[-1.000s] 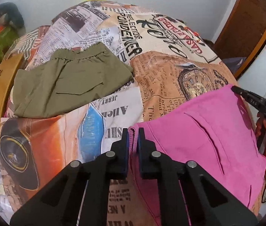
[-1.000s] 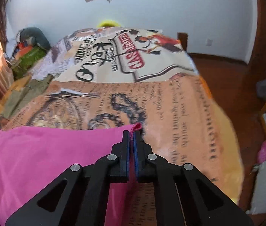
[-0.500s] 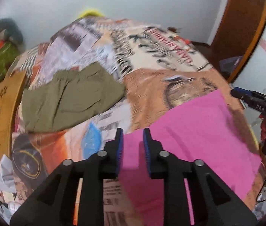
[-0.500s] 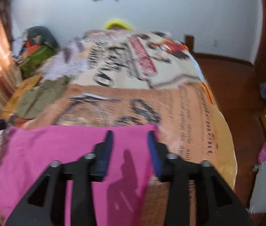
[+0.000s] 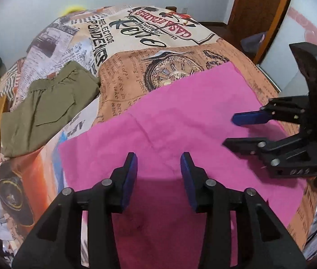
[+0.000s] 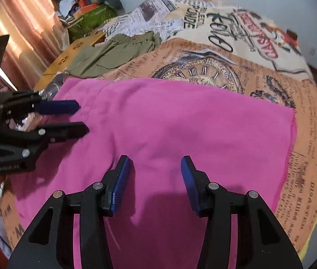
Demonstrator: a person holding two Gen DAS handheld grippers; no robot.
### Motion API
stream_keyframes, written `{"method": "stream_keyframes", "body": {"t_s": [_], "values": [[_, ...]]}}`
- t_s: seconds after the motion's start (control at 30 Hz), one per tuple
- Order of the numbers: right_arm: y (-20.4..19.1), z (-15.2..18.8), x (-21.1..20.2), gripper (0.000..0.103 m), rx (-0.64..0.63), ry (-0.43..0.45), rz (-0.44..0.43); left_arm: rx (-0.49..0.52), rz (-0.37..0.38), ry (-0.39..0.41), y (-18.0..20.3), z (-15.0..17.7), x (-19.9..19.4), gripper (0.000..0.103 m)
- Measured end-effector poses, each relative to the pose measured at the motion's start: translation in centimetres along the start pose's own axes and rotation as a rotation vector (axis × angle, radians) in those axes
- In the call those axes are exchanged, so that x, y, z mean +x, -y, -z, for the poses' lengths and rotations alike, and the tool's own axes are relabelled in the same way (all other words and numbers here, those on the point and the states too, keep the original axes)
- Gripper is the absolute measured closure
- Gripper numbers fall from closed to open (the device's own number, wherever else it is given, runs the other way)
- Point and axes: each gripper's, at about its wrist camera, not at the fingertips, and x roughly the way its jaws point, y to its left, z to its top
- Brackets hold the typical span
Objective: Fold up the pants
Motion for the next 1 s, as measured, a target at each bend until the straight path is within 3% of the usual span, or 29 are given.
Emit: {"method": "stream_keyframes", "body": {"t_s": [0.17, 0.27, 0.4, 0.7, 0.77, 0.83, 1.0], "values": [[0.1, 2.5, -1.6, 0.058, 0.009, -0.022, 0.001, 0.008, -0.002, 0.008, -0.5, 2.7, -1.9, 0.059], [0.5, 4.6, -3.1, 0.057, 0.046, -0.013, 0.006, -0.004, -0.024, 0.013, -0.6, 4.3, -2.9, 0.049], [1.2, 7.2, -4.9, 0.055, 0.127, 0.014, 0.026, -0.019, -0.041, 0.022, -0.4, 6.8, -4.4, 0.045], [1.0, 10.1, -8.1, 0.055, 0.186, 0.049, 0.11, -0.115, -0.118, 0.05, -2.0, 10.0, -9.0, 0.043], [0.7, 9.9, -9.2, 0.055, 0.182, 0.088, 0.124, -0.161, -0.1, 0.053, -2.6, 10.2, -10.1, 0.041], [0.0, 9.2, -10.3, 0.055, 0.166, 0.133, 0.14, -0.225, -0.053, 0.072, -3.0, 10.3, -11.4, 0.031], [-2.5, 7.7, -11.5, 0.055, 0.112, 0.234, 0.134, -0.314, 0.069, 0.097, -2.3, 10.2, -12.4, 0.022]]}}
